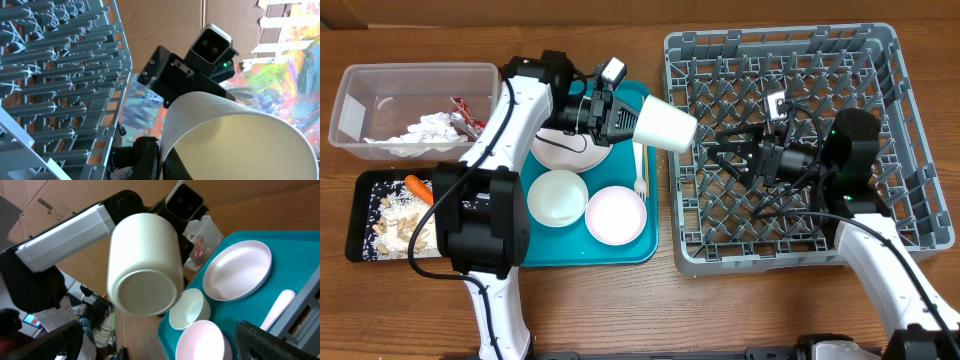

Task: Sort waste into correct bins and load items into the dishwasher rack
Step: 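Raise the right gripper over the rack and reach toward the held cup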

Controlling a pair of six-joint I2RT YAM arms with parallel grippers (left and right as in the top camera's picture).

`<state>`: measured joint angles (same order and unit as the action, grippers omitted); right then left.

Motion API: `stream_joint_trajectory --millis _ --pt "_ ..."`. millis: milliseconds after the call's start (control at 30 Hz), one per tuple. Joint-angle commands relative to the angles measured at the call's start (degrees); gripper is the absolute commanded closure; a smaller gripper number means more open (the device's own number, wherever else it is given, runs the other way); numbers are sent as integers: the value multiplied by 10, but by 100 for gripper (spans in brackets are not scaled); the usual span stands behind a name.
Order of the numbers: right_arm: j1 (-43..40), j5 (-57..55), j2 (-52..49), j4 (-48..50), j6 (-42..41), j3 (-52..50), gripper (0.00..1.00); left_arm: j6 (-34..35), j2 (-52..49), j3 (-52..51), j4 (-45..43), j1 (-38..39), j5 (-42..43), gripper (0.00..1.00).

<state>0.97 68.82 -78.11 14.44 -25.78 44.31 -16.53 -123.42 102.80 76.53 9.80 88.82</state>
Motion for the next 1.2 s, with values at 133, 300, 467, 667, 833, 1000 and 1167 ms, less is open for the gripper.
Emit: stream_joint_trajectory --millis 133,300,467,667,833,1000,1167 --pt "21 0 -24 22 34 11 0 -28 19 10 1 28 16 96" --pt "35 -1 -24 52 35 11 0 -28 19 10 -1 44 6 96" --pt "35 -2 -24 64 34 11 0 -28 19 10 -1 52 -13 96" --pt "35 -4 -24 66 33 11 11 -28 19 10 -1 52 -14 96" --pt "35 -4 -24 66 33 11 16 -28 19 10 -1 52 -19 96" --pt "35 -4 -24 62 30 11 11 -28 19 10 -10 52 -7 96" --pt "35 -4 -24 58 30 11 11 -27 19 10 -30 52 17 96"
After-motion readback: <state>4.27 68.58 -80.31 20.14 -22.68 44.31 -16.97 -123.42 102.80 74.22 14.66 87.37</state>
